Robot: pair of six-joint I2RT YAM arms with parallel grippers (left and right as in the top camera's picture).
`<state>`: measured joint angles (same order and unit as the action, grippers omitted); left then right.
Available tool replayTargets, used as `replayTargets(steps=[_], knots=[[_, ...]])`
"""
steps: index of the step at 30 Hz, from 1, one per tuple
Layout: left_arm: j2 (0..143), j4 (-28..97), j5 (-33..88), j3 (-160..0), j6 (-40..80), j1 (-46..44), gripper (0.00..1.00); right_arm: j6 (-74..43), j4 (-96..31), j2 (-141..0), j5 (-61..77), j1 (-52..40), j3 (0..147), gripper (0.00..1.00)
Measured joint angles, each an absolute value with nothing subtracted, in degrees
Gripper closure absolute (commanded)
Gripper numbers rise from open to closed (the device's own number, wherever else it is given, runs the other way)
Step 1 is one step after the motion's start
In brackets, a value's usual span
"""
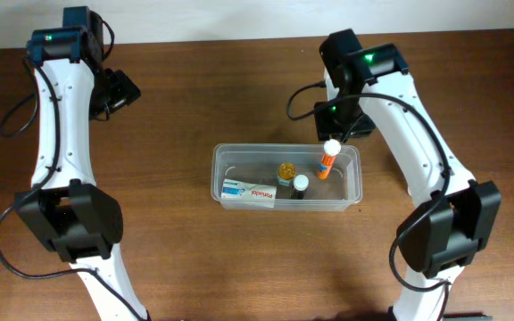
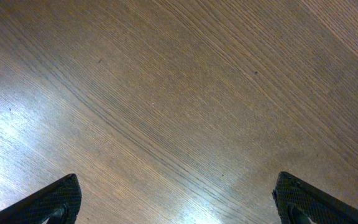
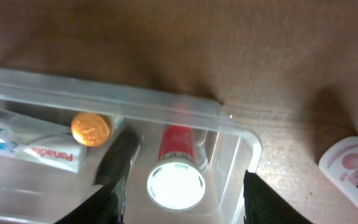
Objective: Pack container
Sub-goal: 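Open the right gripper and raise it away from the tube, then move the right gripper to the clear squeeze bottle and grasp it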
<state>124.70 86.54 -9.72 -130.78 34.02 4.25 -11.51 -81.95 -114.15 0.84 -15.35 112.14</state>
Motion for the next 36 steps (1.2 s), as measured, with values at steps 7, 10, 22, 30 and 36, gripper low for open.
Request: replayTargets(steps=[7, 10, 22, 30, 36], knots=[[124.7, 86.5, -9.7, -130.8, 34.0, 4.3, 0.01, -11.2, -93.4, -113.7, 1.0, -13.3, 125.4, 0.48], [124.7, 86.6, -9.7, -130.8, 34.0, 4.3, 0.01, -10.5, -96.7, -111.7, 0.8, -10.0, 131.1, 0.48], [124.7, 86.6, -9.7, -130.8, 34.0, 4.3, 0.01, -7.3, -97.0, -92.5, 0.9, 7.8, 128.4, 0.32], [124.7, 86.6, -9.7, -130.8, 34.0, 4.3, 0.01, -2.5, -94.7, -89.5, 3.9, 19.3, 107.2, 0.26], [124.7, 86.6, -9.7, -130.8, 34.0, 4.3, 0.01, 0.1, -89.0, -90.3, 6.8, 22.5, 98.8, 0.25]])
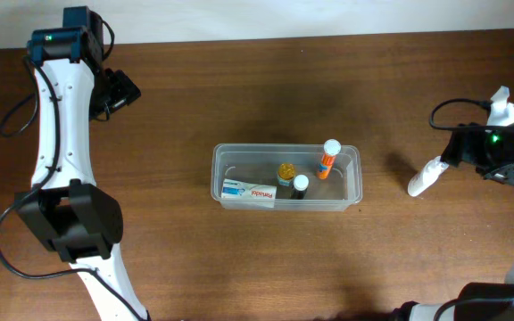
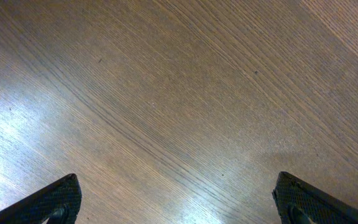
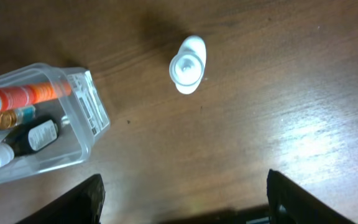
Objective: Pack container
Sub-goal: 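Move the right gripper to the clear squeeze bottle and grasp it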
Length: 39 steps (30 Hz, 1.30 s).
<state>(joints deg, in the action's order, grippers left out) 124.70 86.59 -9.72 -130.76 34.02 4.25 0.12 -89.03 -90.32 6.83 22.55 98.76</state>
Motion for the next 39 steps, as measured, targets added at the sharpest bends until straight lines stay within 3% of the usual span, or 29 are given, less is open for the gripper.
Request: replayTargets(steps=[16, 39], knots=[[124.7, 86.6, -9.7, -130.8, 34.0, 4.3, 0.00, 0.7, -84.8, -90.7, 7.1, 22.9, 98.0, 0.19], [124.7, 86.6, -9.7, -130.8, 34.0, 4.3, 0.01, -1.5, -78.8, -103.5, 7.2, 22.9, 94.8, 0.18]])
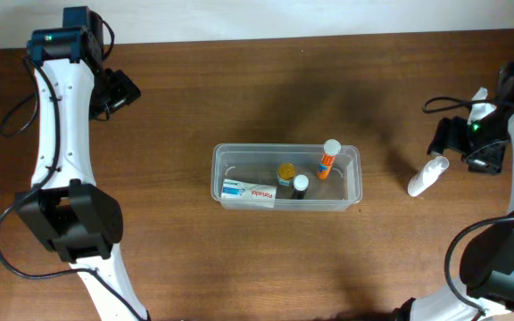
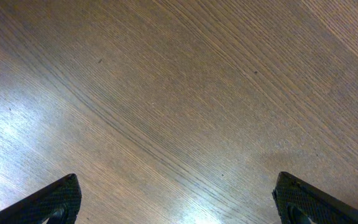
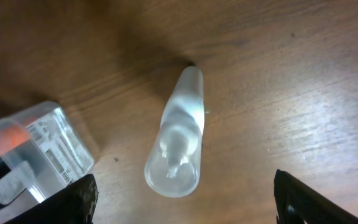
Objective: Pack container
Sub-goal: 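Move the right gripper to the clear squeeze bottle and grasp it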
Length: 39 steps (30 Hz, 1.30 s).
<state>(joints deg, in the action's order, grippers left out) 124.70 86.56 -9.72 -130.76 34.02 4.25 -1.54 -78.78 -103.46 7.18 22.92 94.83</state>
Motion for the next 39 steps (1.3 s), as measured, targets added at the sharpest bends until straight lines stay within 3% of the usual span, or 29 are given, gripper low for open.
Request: replayTargets(steps=[15, 19, 23, 26, 30, 39], knots=[[124.7, 86.6, -9.7, -130.8, 34.0, 4.3, 0.01, -1.8, -64.5, -103.6, 9.4, 22.9, 81.0, 0.20], [124.7, 86.6, -9.7, -130.8, 34.0, 4.3, 0.01, -1.9, -63.9, -103.6, 9.9, 22.9, 79.9, 0.36], [124.7, 86.6, -9.7, -130.8, 34.0, 4.3, 0.01, -2.2, -64.2, -103.6, 10.2, 22.9, 79.8, 0.38], [124.7, 86.6, -9.7, -130.8, 34.0, 4.3, 0.01, -2.2, -64.9, -103.6, 10.2, 22.9, 79.8, 0.47], [124.7, 86.6, -9.7, -130.8, 34.0, 4.3, 0.01, -2.5, -65.1, -103.6, 10.3, 22.9, 79.8, 0.51], [124.7, 86.6, -9.7, -130.8, 34.0, 4.3, 0.01, -2.5, -65.1, -103.6, 10.3, 22.9, 79.8, 0.70]])
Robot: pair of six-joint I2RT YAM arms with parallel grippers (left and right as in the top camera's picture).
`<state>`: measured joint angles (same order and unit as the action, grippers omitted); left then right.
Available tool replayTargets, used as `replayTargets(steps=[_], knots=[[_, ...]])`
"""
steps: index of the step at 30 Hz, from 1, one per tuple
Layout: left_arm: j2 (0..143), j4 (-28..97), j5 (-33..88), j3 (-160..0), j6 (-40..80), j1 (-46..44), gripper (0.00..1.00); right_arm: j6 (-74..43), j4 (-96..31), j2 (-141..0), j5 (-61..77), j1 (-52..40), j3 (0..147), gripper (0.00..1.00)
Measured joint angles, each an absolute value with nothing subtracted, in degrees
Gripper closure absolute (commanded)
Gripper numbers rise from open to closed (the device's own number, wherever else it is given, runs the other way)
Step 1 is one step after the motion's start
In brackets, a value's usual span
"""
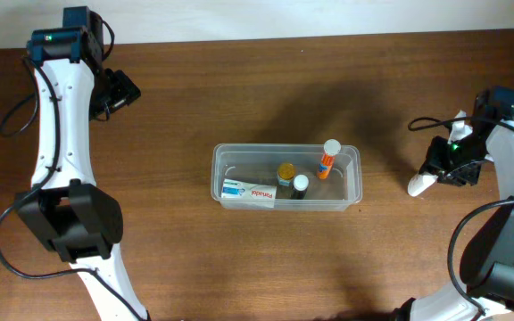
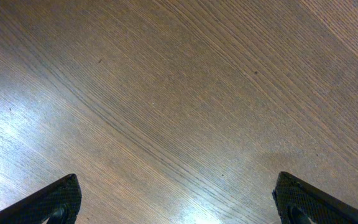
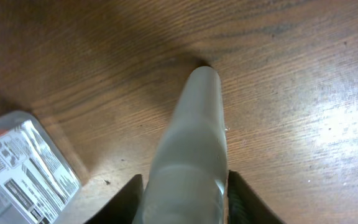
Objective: Pack container
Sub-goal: 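Move the right gripper to the clear squeeze bottle and grasp it, then lift the squeeze bottle and carry it over the container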
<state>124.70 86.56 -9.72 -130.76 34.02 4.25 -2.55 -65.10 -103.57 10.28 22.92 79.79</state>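
Note:
A white bottle (image 3: 191, 143) lies on the wooden table, right of the clear plastic container (image 1: 286, 148). My right gripper (image 3: 185, 199) is shut on the bottle, with one finger pressed against each side. In the overhead view only the end of the bottle (image 1: 415, 186) pokes out from under the right gripper (image 1: 447, 167). The container holds a toothpaste box (image 1: 248, 191), a yellow-lidded jar (image 1: 286, 170), a dark bottle with a white cap (image 1: 301, 185) and an orange tube (image 1: 327, 159). My left gripper (image 2: 178, 202) hangs open over bare wood at the far left.
A corner of the container (image 3: 23, 162) shows at the left of the right wrist view, close to the bottle. The table's back edge (image 1: 239, 41) meets a white wall. Black cables trail from both arms.
My right gripper has come down over the white bottle. Its fingers stood wide apart then and are now shut against the bottle's sides. The left arm has not moved.
At first my right gripper stood over the container's right end with the orange tube below it. Then it was out at the far right, high above the white bottle. Then it was lower and open around the bottle, and now it grips it.

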Motion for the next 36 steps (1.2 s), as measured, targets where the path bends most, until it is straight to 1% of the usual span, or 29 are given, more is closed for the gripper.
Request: replayTargets(steps=[1, 3, 5, 14, 20, 25, 31, 36], knots=[[124.7, 86.6, -9.7, -130.8, 34.0, 4.3, 0.00, -2.6, -65.1, -103.6, 10.3, 22.9, 79.8, 0.71], [124.7, 86.6, -9.7, -130.8, 34.0, 4.3, 0.01, -2.6, -65.1, -103.6, 10.2, 22.9, 79.8, 0.79], [124.7, 86.6, -9.7, -130.8, 34.0, 4.3, 0.01, -2.7, -65.1, -103.6, 10.0, 22.9, 79.8, 0.82], [124.7, 86.6, -9.7, -130.8, 34.0, 4.3, 0.00, -2.7, -65.5, -103.6, 10.3, 23.0, 80.0, 0.83], [124.7, 86.6, -9.7, -130.8, 34.0, 4.3, 0.01, -2.5, -70.7, -102.1, 10.3, 23.0, 83.7, 0.83], [124.7, 86.6, -9.7, -130.8, 34.0, 4.3, 0.01, -1.4, -74.7, -96.6, 10.3, 22.0, 88.4, 0.83], [124.7, 86.6, -9.7, -130.8, 34.0, 4.3, 0.01, -0.6, -77.1, -89.4, 10.5, 13.5, 90.3, 0.83], [124.7, 86.6, -9.7, -130.8, 34.0, 4.3, 0.01, -0.2, -79.2, -87.5, 10.7, 6.4, 90.3, 0.83]])
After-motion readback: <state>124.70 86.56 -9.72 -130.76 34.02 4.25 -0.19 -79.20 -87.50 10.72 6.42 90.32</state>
